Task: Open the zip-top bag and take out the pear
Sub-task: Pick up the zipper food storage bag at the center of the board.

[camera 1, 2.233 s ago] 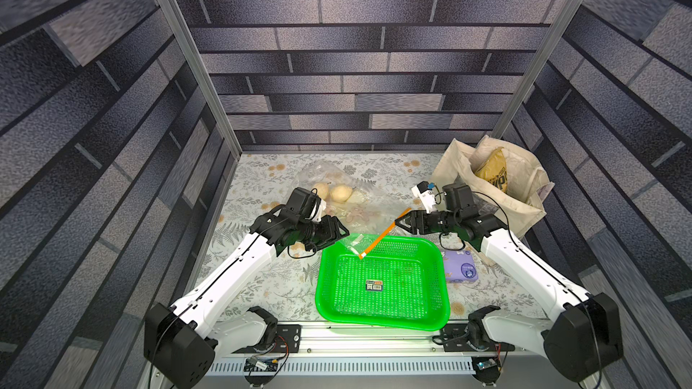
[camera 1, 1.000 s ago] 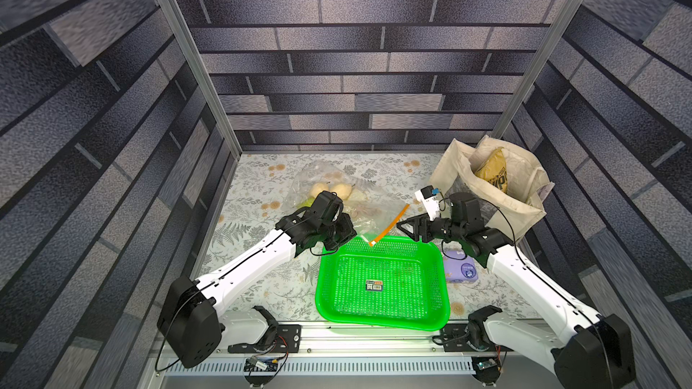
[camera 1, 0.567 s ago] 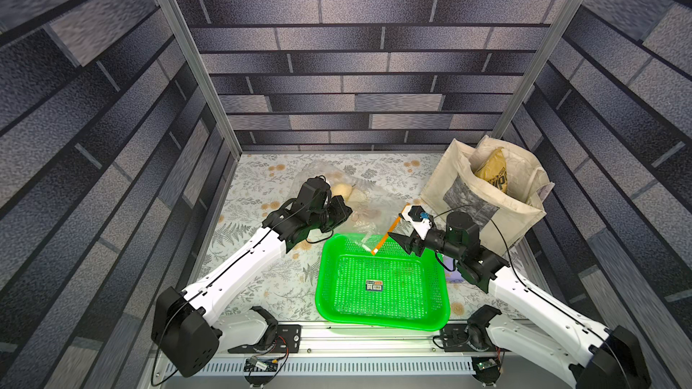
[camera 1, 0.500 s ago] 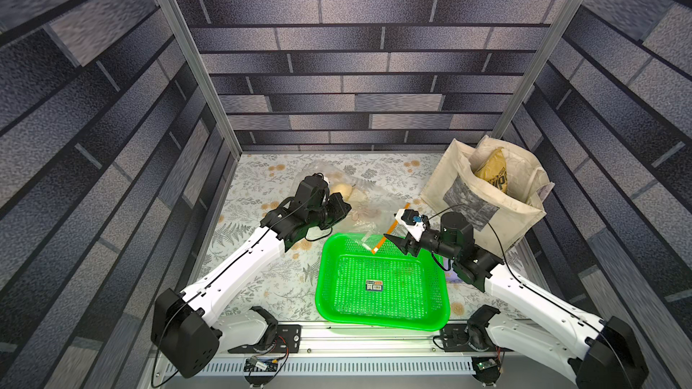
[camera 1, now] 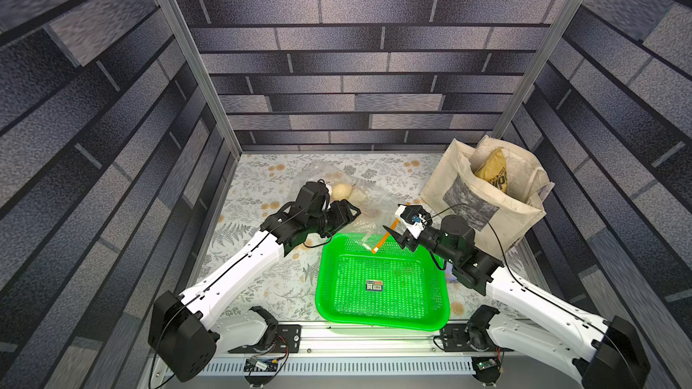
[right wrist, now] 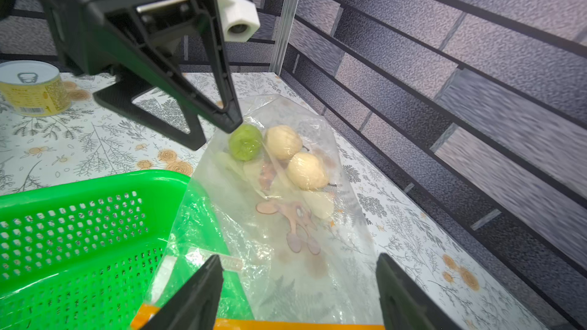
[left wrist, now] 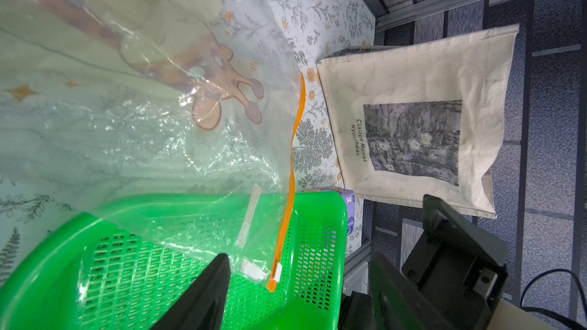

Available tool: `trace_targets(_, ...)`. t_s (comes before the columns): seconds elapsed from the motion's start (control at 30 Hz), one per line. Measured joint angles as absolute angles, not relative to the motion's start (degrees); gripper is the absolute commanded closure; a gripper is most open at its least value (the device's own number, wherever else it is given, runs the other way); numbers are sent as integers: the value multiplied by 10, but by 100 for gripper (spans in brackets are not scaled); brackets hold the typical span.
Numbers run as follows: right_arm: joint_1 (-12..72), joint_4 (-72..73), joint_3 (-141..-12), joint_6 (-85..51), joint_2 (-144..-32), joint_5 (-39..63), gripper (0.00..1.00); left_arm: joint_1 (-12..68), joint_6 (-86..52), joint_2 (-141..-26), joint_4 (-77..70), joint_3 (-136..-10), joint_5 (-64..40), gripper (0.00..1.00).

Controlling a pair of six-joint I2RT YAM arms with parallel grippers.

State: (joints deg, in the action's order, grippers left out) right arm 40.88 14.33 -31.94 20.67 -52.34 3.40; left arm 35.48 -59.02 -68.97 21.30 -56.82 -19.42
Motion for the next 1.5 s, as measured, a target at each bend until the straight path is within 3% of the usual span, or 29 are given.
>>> trace_targets(0.4,377,38,-316,42,-511,-8,21,442,-655,-745,229,-565,-188,24)
trace_targets(0.7,356,15,-316,10,-496,-8,20,477,-661,-796,290,-608,-153,26)
trace_targets(1.1,346,13,-315,6,-480,2,20,454,-663,-811,270,-599,-139,41)
trace_targets(1.23,346,13,-315,4,-480,5,20,445,-666,-811,249,-589,-139,52)
trace_targets(1.5,346,13,-315,2,-487,5,20,430,-667,-811,210,-577,-144,100)
